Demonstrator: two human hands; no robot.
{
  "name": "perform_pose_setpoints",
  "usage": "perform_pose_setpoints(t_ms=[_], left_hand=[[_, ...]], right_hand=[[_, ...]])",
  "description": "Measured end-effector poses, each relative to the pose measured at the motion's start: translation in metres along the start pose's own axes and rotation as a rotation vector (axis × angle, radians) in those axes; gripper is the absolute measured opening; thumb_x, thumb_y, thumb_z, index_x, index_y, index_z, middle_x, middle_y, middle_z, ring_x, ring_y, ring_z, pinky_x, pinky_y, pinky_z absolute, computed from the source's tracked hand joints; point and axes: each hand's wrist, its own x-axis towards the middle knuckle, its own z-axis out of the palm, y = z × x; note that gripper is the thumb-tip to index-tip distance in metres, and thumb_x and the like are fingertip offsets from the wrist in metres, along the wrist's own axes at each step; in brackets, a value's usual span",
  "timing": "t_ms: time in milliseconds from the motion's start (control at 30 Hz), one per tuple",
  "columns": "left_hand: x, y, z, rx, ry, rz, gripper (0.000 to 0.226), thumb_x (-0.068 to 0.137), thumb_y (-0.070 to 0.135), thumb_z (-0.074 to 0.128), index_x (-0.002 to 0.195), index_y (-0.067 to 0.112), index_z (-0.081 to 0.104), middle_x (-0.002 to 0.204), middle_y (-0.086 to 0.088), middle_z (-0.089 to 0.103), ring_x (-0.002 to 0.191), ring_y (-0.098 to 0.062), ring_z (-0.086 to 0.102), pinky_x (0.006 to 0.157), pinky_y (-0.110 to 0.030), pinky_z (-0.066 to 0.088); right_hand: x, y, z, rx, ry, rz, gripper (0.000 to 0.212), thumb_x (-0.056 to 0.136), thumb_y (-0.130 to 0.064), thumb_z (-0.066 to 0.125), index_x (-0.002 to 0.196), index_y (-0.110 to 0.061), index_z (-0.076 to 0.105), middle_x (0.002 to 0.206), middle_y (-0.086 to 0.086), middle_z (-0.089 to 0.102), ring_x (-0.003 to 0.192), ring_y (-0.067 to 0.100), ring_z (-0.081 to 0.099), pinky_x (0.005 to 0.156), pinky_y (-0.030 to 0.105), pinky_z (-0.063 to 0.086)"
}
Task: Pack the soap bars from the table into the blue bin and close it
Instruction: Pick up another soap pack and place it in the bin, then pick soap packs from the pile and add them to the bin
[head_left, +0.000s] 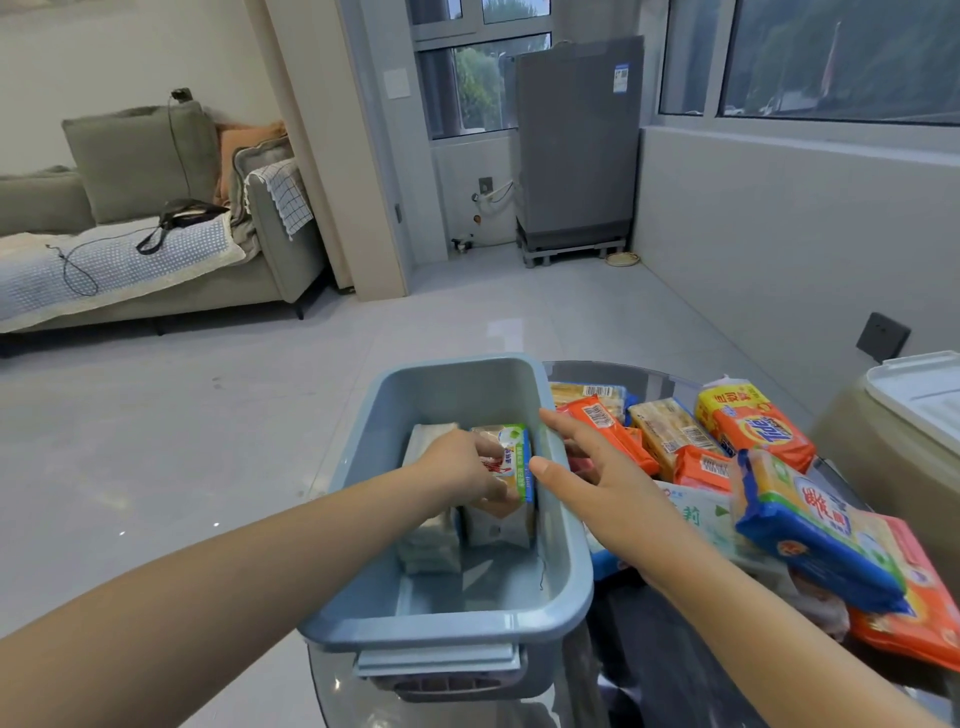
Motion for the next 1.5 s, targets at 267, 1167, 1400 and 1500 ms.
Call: perform_pose_setpoints(t_ms=[267,1167,1400,1500], left_hand=[[0.0,-0.002,0.009,0.153,0.067,0.098,0.054,0.073,0.024,0.076,0.124,0.016,0.06,0.111,-0.001,0.066,0.094,-0.012,0.058,0.076,-0.019,0.042],[-0.063,0.071,0.015,-0.336,0.25,0.401,0.014,0.087,0.026,0.058,0.097,0.025,0.067,0.087,0.011,0.067,0.074,0.004,0.06,0.054,0.0,0.041],[-0.052,0.103,0.043,-0.236,0.102,0.405,0.018,0.087,0.03,0.057,0.102,0.026,0.065,0.097,0.007,0.066,0.089,-0.005,0.062,0.076,-0.025,0.052],[-0.04,0.115,0.056,-0.174,-0.022,0.363,0.028,0.087,0.035,0.055,0.113,0.025,0.061,0.1,0.009,0.061,0.088,-0.001,0.056,0.062,-0.015,0.042]], right_hand=[[-0.001,-0.001,-0.001,0.039,-0.009,0.008,0.048,0.086,-0.041,0.057,0.127,-0.054,0.036,0.1,-0.038,0.042,0.09,-0.015,0.047,0.053,0.003,0.042],[-0.029,-0.002,-0.065,-0.142,0.297,-0.153,0.023,0.088,-0.023,0.057,0.11,-0.031,0.061,0.098,-0.014,0.065,0.089,0.0,0.061,0.071,0.018,0.051],[-0.039,0.014,-0.114,-0.284,0.364,-0.096,0.018,0.086,-0.019,0.06,0.098,-0.03,0.066,0.088,-0.022,0.063,0.08,-0.011,0.057,0.063,0.005,0.042],[-0.039,0.028,-0.134,-0.36,0.332,-0.009,0.016,0.085,-0.022,0.061,0.097,-0.031,0.065,0.093,-0.02,0.063,0.087,-0.003,0.056,0.069,0.015,0.04]])
